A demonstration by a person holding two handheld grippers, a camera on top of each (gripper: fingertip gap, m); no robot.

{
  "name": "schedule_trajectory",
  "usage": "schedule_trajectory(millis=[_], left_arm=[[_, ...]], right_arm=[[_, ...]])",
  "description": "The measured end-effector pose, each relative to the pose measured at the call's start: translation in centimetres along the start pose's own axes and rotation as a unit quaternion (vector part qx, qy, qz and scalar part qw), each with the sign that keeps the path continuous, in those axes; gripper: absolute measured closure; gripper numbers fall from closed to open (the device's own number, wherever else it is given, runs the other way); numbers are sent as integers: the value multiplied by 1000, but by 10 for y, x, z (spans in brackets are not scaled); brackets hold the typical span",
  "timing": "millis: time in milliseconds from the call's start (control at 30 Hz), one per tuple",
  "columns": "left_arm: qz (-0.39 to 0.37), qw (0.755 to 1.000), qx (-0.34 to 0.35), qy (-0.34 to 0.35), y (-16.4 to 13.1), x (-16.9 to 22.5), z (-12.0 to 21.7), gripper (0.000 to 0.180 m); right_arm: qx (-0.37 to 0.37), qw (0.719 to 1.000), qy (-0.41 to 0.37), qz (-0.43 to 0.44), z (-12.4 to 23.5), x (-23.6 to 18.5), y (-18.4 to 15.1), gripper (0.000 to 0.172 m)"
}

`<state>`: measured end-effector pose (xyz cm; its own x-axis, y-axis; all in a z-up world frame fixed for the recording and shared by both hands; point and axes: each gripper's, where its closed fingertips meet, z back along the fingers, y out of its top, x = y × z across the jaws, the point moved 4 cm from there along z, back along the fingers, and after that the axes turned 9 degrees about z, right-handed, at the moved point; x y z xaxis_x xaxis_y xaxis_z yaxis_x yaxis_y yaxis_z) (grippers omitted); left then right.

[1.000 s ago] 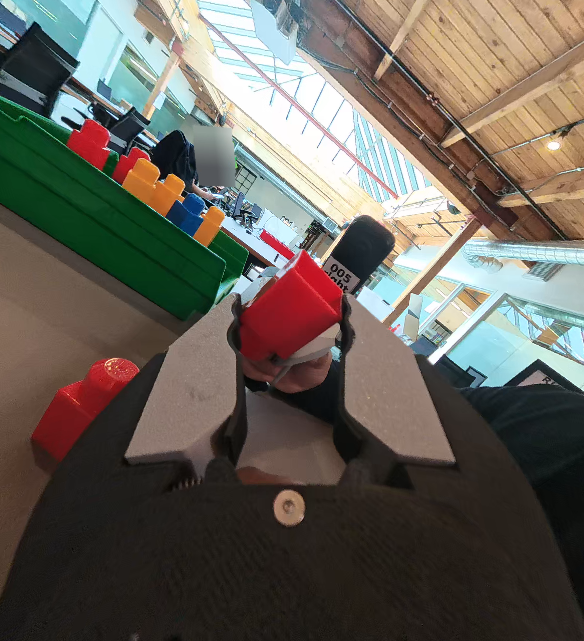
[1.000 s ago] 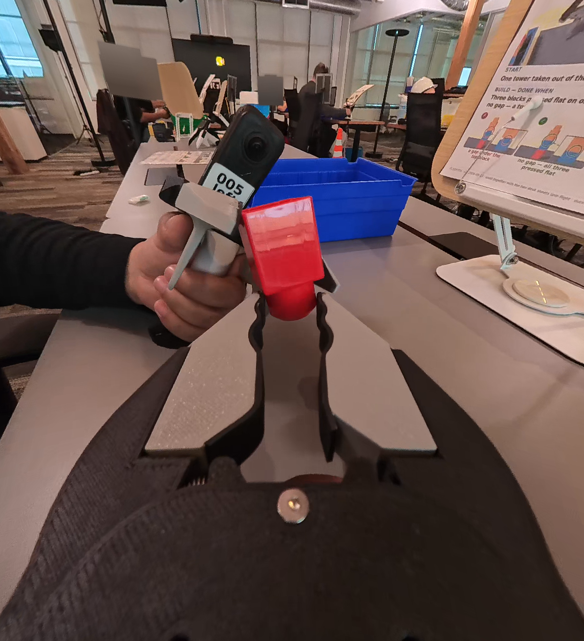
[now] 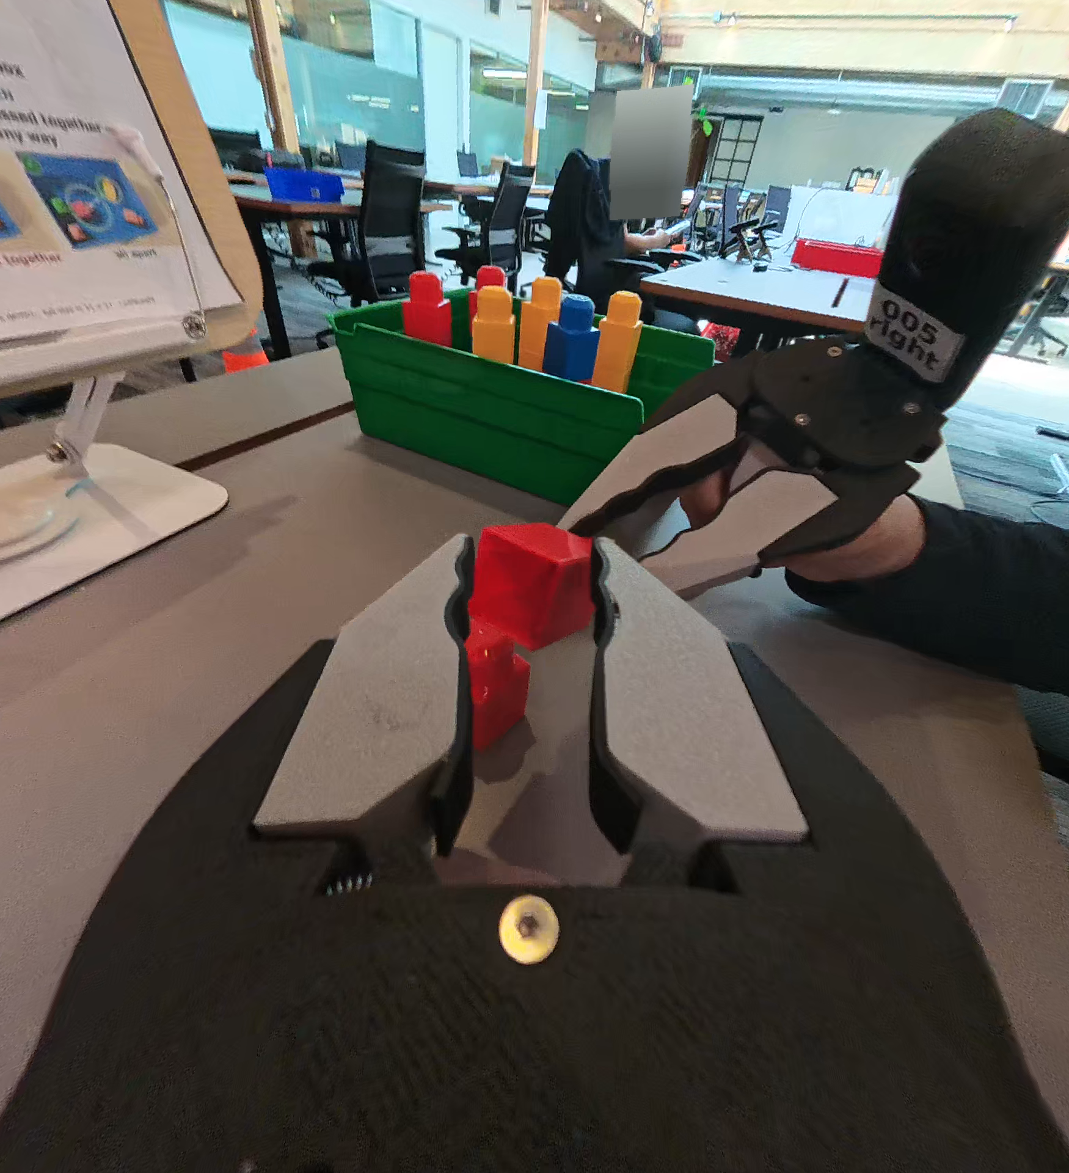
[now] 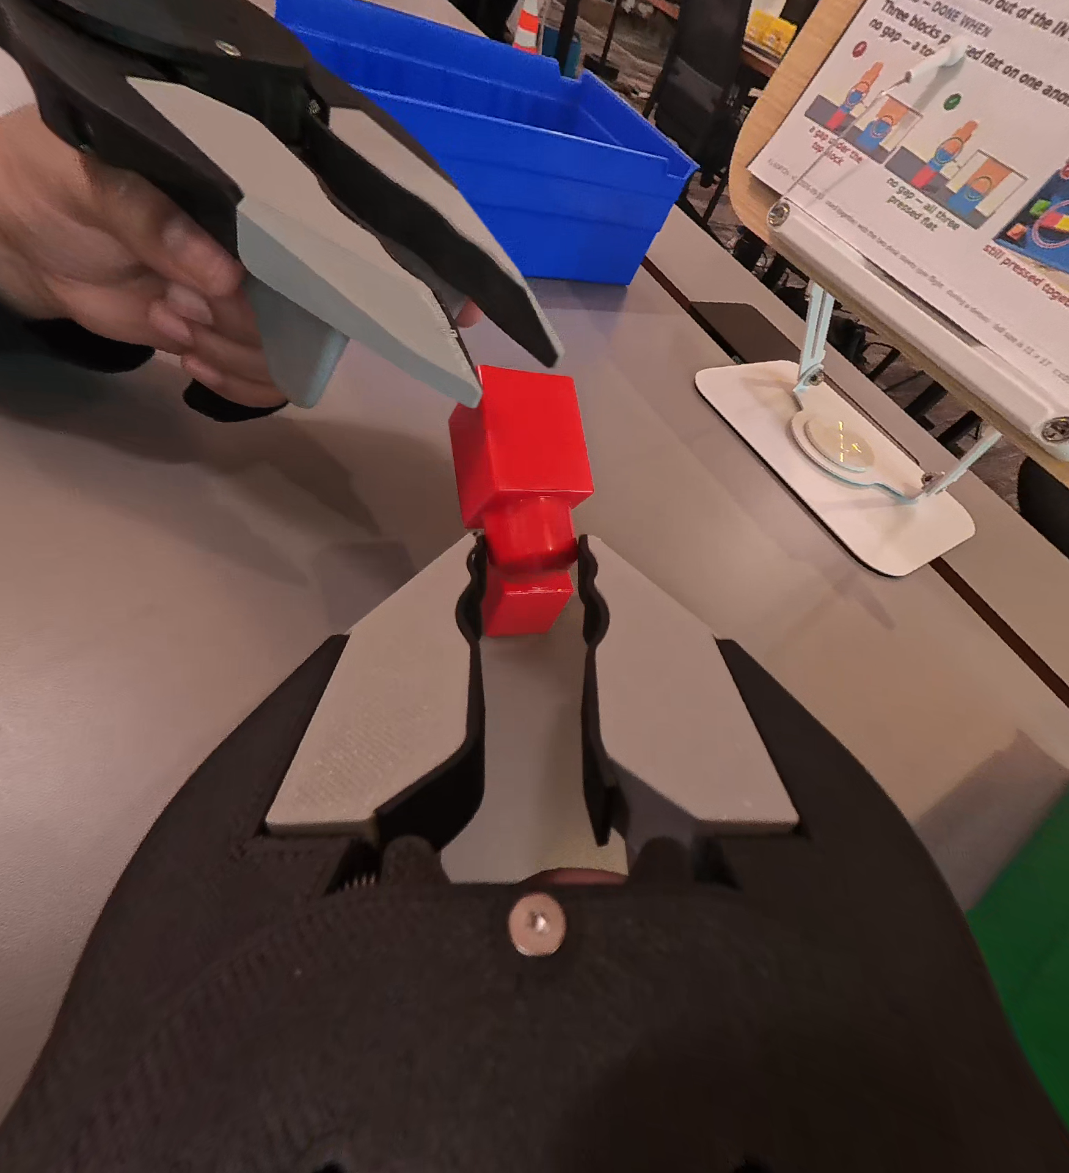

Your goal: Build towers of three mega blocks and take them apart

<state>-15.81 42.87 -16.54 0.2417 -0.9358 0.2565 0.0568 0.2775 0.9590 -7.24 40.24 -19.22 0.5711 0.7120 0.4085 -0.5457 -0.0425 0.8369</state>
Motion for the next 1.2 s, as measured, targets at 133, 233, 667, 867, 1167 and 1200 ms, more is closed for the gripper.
schedule_trajectory(millis=[133, 233, 667, 867, 1167, 1200], left_arm=[[50, 998, -19, -21, -5, -1, -1, 152], [74, 996, -42, -26, -13, -3, -5, 157], [-36, 994, -73, -73, -6, 14, 12, 139], [-173, 978, -117, -6, -24, 8, 7, 132], [-236, 964, -112, 49, -27, 7, 0, 134], [-237, 964, -113, 38, -28, 10, 1, 137]], right_arm=[[-3, 1000, -3, 3, 0, 1, -1, 146], [-3, 1000, 0, 10, -1, -2, 0, 147], [51, 996, 47, -56, 8, -1, 11, 146], [49, 990, 88, -98, 10, -1, 7, 147], [9, 992, 90, -89, 5, -5, -1, 146], [7, 992, 92, -85, 4, -7, -1, 146]])
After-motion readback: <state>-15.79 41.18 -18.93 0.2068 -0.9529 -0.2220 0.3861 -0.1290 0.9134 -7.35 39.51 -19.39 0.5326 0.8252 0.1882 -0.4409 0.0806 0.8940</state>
